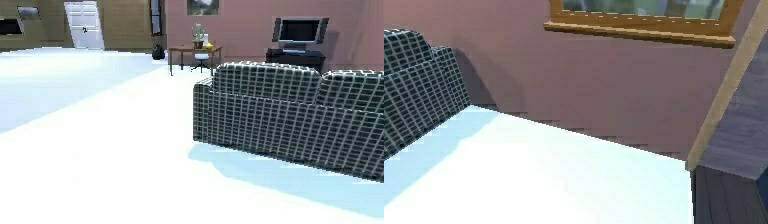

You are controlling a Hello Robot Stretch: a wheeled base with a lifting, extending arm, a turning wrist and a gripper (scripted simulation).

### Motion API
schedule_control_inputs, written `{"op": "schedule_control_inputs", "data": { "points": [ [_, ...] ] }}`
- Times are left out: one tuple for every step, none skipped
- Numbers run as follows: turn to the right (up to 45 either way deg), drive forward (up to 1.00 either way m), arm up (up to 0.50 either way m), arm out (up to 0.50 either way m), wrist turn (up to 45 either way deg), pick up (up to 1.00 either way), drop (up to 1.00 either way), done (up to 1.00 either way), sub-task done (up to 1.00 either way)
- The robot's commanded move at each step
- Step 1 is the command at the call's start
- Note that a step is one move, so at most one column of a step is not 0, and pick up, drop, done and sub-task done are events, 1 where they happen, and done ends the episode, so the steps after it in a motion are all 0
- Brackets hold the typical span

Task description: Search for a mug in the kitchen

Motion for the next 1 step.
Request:
{"op": "schedule_control_inputs", "data": {
  "points": [
    [0.0, 0.05, 0.00, 0.00, 0.0, 0.00, 0.00, 0.00, 0.00]
  ]
}}
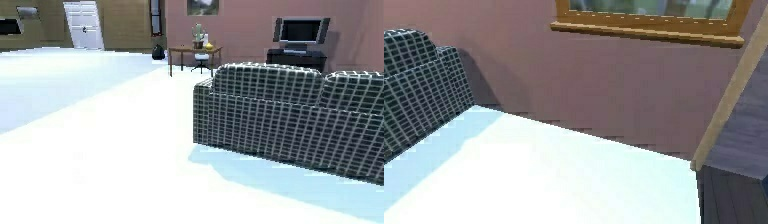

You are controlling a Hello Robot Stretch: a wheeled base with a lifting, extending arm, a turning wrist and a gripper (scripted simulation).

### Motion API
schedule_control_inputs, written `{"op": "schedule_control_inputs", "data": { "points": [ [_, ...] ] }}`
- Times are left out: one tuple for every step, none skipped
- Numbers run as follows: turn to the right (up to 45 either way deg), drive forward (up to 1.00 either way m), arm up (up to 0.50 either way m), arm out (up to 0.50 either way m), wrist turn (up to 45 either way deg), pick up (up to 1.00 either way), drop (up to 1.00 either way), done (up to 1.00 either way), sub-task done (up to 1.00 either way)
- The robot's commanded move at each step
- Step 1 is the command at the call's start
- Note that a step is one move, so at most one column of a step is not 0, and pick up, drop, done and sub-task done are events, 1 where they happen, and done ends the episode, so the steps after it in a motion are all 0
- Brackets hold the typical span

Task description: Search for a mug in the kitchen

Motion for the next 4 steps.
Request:
{"op": "schedule_control_inputs", "data": {
  "points": [
    [-36.0, 0.00, 0.00, 0.00, 0.0, 0.00, 0.00, 0.00, 0.00],
    [0.0, 1.00, 0.00, 0.00, 0.0, 0.00, 0.00, 0.00, 0.00],
    [-3.0, 0.00, 0.00, 0.00, 0.0, 0.00, 0.00, 0.00, 0.00],
    [0.0, 1.00, 0.00, 0.00, 0.0, 0.00, 0.00, 0.00, 0.00]
  ]
}}
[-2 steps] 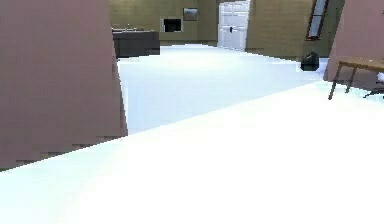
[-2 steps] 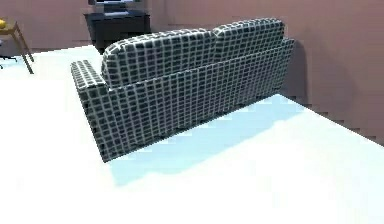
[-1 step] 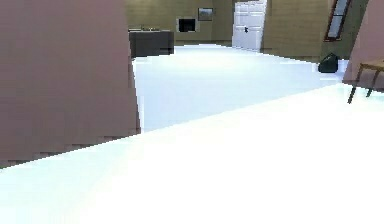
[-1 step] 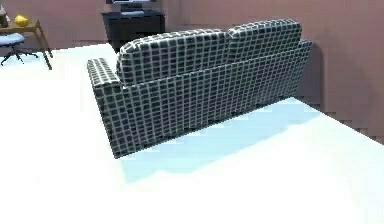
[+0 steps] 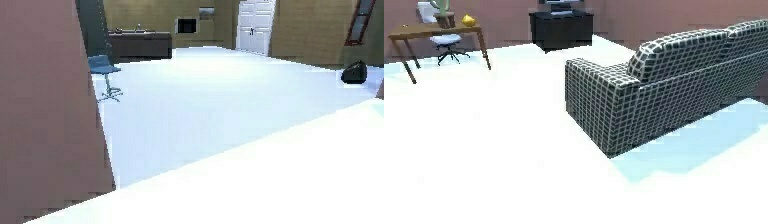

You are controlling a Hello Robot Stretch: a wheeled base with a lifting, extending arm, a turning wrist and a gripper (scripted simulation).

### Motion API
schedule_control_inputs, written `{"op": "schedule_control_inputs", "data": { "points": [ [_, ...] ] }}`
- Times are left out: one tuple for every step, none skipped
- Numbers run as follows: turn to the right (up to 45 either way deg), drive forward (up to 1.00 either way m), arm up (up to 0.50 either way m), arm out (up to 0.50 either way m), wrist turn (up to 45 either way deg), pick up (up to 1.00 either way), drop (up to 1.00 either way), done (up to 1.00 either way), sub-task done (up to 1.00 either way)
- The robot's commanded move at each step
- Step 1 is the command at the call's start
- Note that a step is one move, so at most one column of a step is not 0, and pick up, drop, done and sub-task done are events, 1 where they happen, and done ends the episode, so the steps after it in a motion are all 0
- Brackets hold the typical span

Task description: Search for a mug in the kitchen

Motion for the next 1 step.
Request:
{"op": "schedule_control_inputs", "data": {
  "points": [
    [0.0, 1.00, 0.00, 0.00, 0.0, 0.00, 0.00, 0.00, 0.00]
  ]
}}
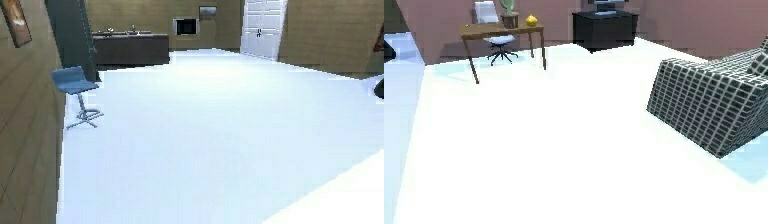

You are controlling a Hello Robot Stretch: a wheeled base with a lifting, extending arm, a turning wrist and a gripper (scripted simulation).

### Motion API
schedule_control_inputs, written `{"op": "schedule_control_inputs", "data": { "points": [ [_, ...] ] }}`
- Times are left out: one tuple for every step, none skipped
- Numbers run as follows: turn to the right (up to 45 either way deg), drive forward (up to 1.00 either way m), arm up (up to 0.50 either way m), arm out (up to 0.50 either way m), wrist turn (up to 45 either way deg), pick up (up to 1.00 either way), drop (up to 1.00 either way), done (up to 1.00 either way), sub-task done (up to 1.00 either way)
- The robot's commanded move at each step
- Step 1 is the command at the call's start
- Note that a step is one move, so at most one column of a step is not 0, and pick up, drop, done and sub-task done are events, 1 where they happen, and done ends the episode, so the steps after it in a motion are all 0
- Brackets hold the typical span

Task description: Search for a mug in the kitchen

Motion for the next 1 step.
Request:
{"op": "schedule_control_inputs", "data": {
  "points": [
    [0.0, 0.45, 0.00, 0.00, 0.0, 0.00, 0.00, 0.00, 0.00]
  ]
}}
